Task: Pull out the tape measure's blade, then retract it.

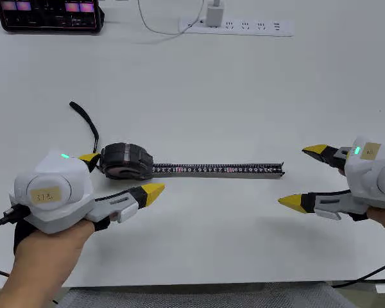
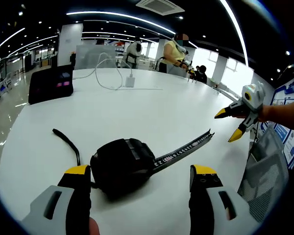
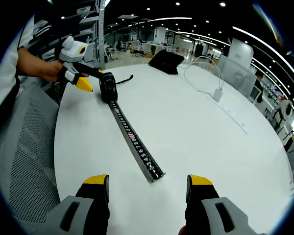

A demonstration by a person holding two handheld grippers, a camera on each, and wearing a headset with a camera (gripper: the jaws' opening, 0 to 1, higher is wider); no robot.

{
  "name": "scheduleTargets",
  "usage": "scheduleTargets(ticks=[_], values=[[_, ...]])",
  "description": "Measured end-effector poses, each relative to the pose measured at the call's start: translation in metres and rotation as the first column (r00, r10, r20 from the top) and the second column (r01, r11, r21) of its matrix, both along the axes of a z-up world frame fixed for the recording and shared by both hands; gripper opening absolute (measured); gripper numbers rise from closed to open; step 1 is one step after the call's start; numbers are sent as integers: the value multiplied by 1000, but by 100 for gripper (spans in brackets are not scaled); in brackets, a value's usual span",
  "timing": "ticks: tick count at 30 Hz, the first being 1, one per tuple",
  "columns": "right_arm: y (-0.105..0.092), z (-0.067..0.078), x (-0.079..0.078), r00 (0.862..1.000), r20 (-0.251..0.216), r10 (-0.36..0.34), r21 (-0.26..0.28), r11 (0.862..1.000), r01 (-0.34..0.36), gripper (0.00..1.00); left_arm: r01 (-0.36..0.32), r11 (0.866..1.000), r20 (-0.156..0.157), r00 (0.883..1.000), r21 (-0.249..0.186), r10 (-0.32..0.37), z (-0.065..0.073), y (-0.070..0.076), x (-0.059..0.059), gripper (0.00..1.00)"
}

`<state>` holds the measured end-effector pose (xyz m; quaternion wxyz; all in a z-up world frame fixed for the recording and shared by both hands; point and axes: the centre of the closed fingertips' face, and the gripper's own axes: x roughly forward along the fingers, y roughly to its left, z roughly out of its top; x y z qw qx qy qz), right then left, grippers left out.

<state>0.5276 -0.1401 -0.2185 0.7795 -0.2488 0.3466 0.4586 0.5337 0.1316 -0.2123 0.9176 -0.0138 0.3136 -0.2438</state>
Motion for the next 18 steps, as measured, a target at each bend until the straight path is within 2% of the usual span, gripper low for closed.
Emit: scheduleTargets(ticks=[4,8,13,18], values=[[-2,-3,4,999,-15,40,-35,999,-41,56,-25,1000,-1,1000,-1,25,-1,0,2,79],[-2,-6,7,997,-33,72,-48,996,-73,55,-45,999,-6,999,1,45,-3,0,4,79],[-1,-11,9,991,-55,119,-73,990,-123,50,-71,997,-14,997,-18,71,-5,1,8,78],[-2,-16,12,985,-80,152,-97,982,-160,47,-85,996,-18,996,-20,85,-6,2,10,76]])
